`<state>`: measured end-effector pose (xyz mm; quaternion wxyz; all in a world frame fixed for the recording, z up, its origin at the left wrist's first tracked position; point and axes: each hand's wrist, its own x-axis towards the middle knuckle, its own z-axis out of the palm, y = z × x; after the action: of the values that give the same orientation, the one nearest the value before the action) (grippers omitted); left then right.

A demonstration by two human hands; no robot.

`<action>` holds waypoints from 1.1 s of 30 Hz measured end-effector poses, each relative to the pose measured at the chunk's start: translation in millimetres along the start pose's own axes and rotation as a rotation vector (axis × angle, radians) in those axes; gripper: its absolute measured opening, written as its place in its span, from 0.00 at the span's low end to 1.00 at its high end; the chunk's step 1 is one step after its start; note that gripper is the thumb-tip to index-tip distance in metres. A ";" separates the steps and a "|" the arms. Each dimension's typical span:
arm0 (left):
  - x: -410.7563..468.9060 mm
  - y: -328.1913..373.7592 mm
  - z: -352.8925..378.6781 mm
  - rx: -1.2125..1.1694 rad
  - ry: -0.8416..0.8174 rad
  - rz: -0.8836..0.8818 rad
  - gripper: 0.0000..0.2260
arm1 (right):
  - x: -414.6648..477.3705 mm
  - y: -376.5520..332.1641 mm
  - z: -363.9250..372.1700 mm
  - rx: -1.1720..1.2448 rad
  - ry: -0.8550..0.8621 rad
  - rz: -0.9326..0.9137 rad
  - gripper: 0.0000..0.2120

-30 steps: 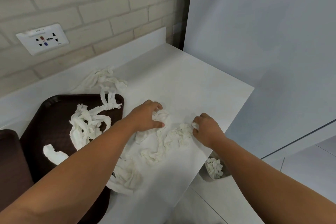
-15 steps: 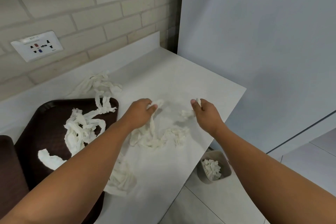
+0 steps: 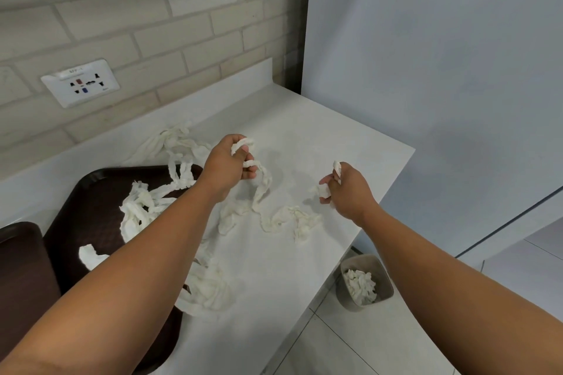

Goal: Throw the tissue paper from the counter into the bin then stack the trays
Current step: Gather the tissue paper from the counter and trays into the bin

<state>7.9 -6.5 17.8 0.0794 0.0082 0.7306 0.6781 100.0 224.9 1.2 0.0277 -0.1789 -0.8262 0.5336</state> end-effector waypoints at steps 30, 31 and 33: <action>13.7 -20.6 44.3 1.091 -0.068 0.187 0.18 | -18.0 38.2 -71.1 0.020 -0.018 0.002 0.07; 10.5 -10.3 53.1 1.048 -0.037 0.203 0.20 | -18.0 36.8 -78.1 0.011 -0.007 -0.020 0.07; 1.9 7.4 75.5 0.960 0.002 0.239 0.24 | -18.8 34.2 -94.1 0.015 0.006 -0.059 0.11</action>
<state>14.9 69.0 19.8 -0.0125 0.1270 0.9545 0.2695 148.9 313.4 13.8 0.0475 -0.1558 -0.8269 0.5383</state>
